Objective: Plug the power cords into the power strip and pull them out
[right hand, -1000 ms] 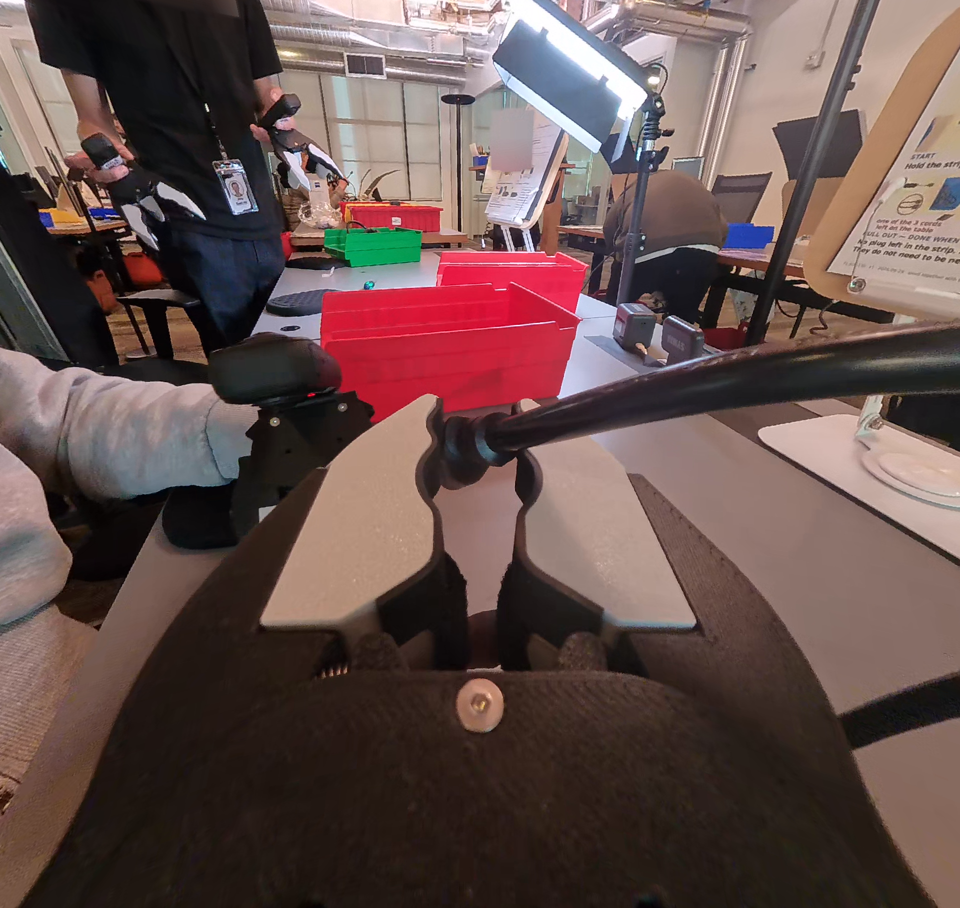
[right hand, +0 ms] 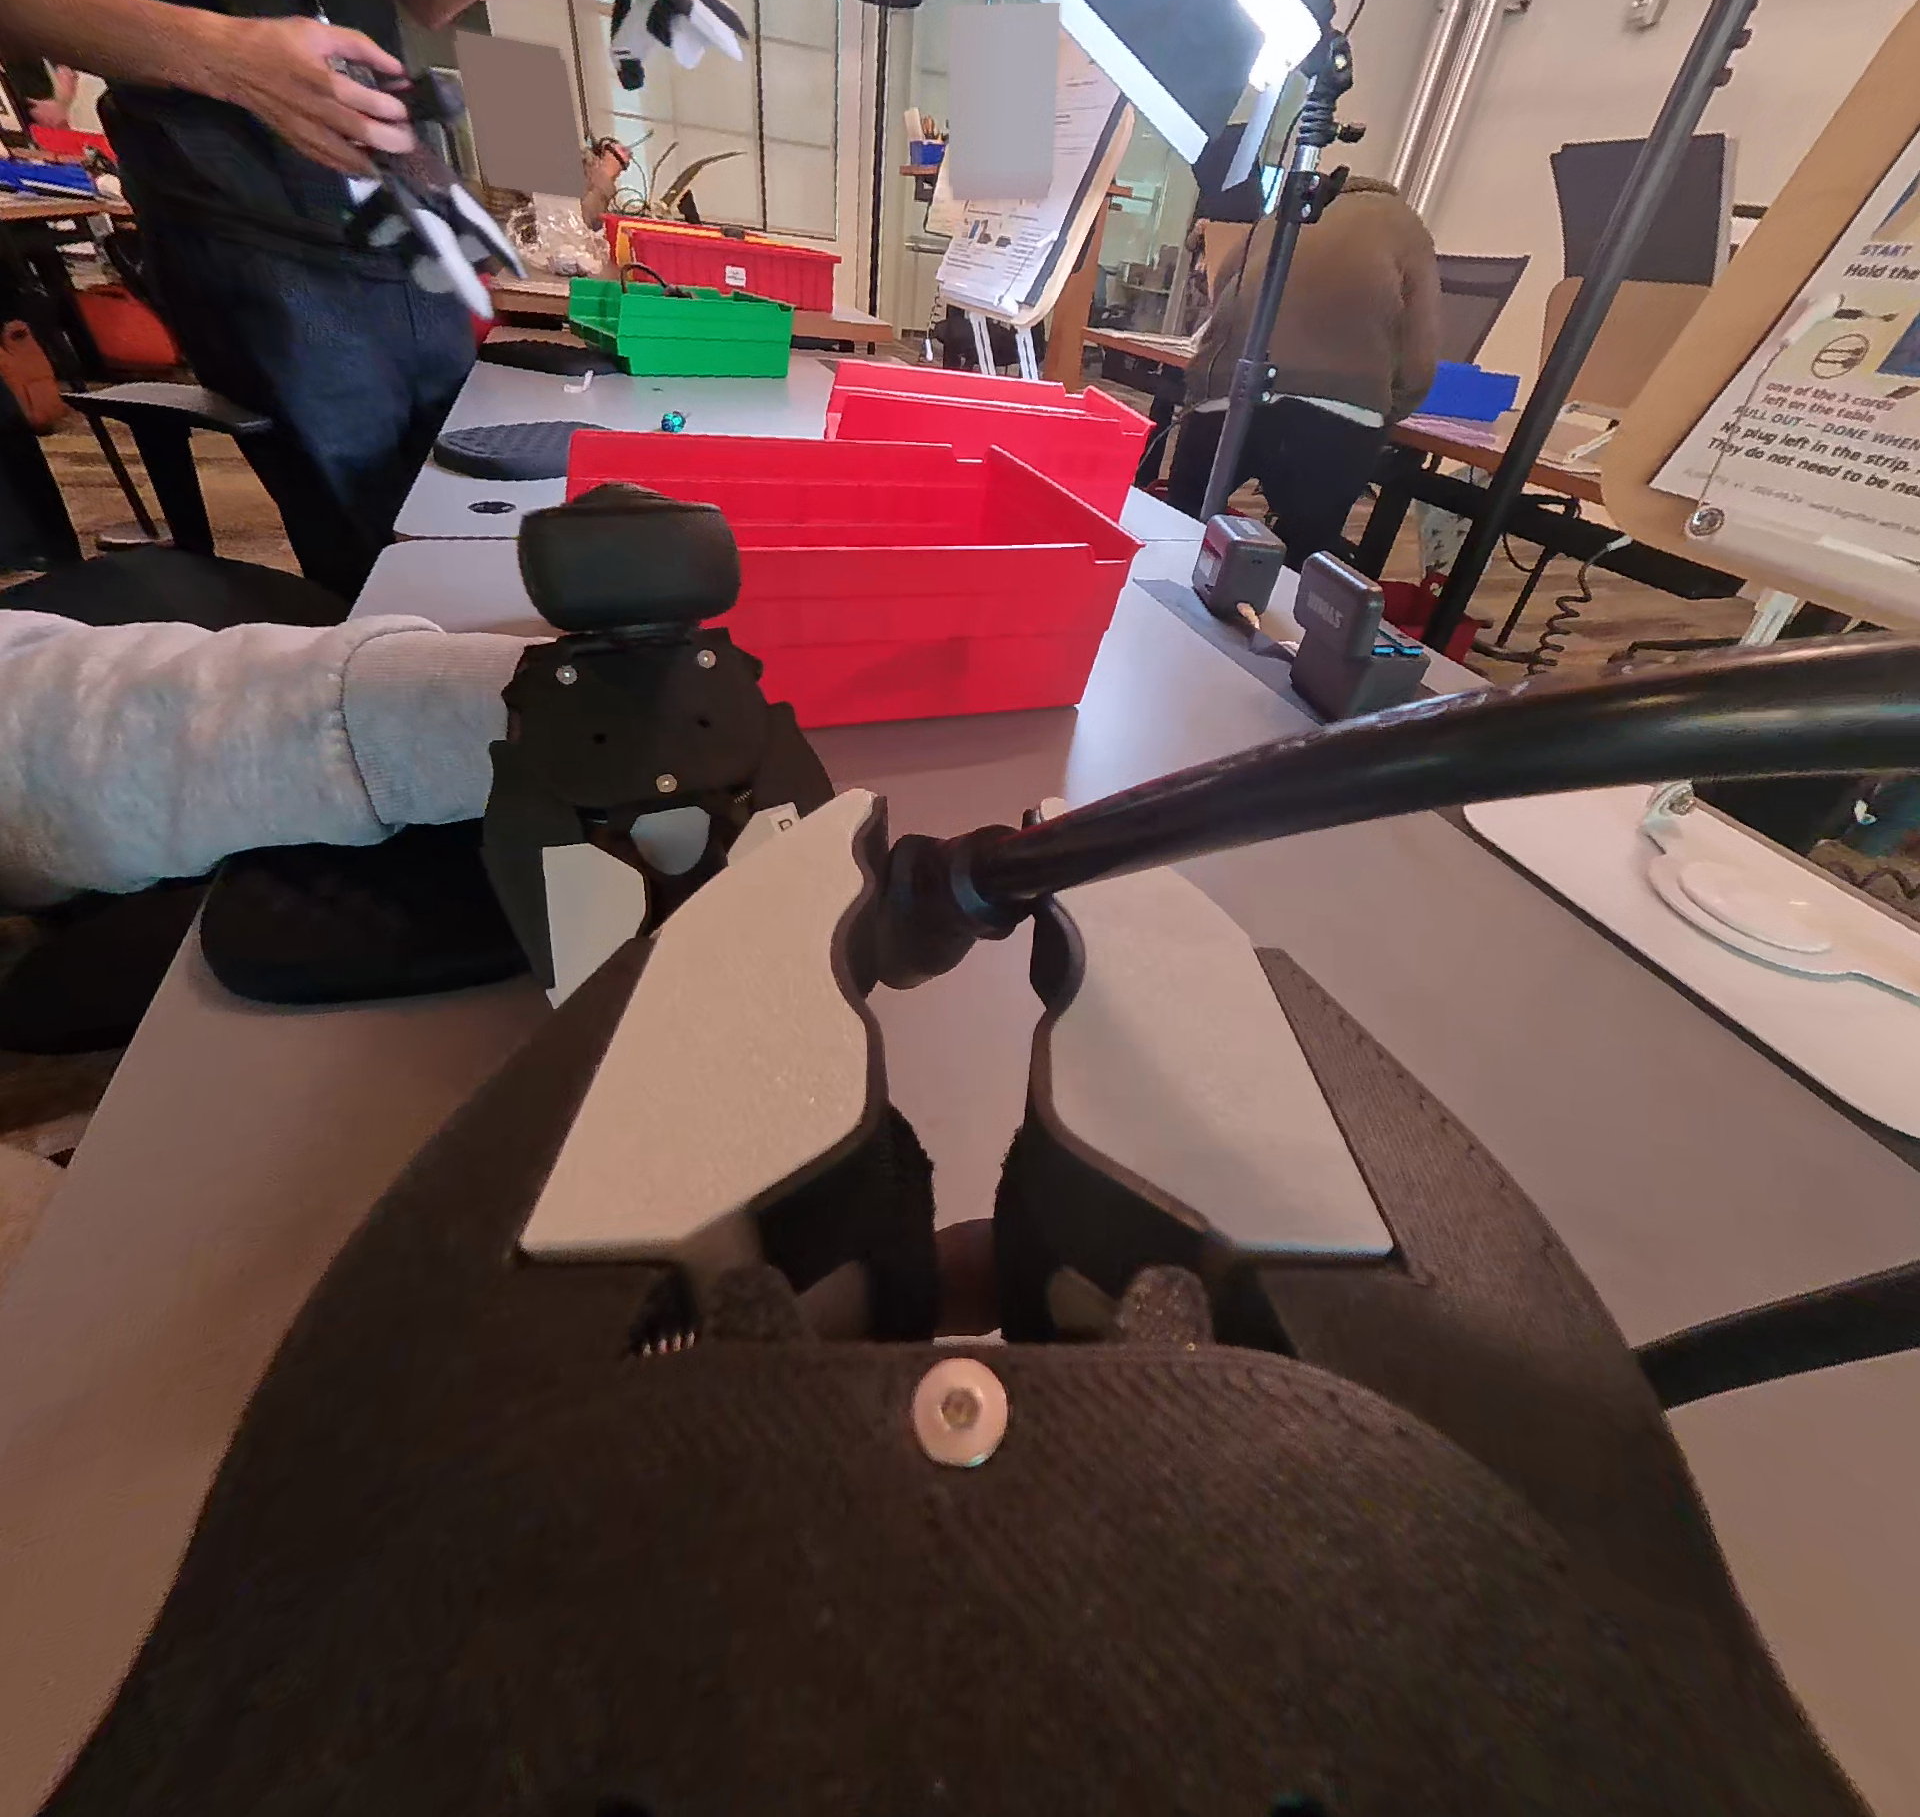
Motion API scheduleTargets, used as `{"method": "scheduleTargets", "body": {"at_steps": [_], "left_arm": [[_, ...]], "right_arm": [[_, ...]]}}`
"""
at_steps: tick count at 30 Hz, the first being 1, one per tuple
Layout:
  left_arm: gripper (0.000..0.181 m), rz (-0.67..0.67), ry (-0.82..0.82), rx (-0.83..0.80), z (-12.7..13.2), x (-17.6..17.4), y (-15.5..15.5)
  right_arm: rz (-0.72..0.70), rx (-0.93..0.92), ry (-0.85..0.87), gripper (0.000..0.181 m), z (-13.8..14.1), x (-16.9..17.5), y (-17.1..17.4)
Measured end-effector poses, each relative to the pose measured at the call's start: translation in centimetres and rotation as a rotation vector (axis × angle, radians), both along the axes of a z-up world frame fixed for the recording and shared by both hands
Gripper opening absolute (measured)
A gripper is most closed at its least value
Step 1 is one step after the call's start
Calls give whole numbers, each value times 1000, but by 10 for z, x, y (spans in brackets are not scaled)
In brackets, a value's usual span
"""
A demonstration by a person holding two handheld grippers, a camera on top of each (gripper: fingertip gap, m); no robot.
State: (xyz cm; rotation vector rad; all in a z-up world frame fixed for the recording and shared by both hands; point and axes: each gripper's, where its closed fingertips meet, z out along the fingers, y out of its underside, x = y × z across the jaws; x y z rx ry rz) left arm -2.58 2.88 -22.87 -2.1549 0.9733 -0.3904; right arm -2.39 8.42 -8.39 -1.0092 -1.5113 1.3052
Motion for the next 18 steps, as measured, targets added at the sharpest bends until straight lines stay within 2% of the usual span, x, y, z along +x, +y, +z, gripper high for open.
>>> {"method": "scheduleTargets", "body": {"at_steps": [10, 13, 18], "left_arm": [[74, -6, -21, -5, 1, 1, -1], [77, -3, -96, 29, 15, 2, 0], [76, 134, -260, 216, 58, -15, 18]], "right_arm": [[1, -13, 20, 25, 5, 3, 0], [6, -22, 22, 25, 5, 3, 0], [44, -95, 64, 24, 10, 3, -3]]}}
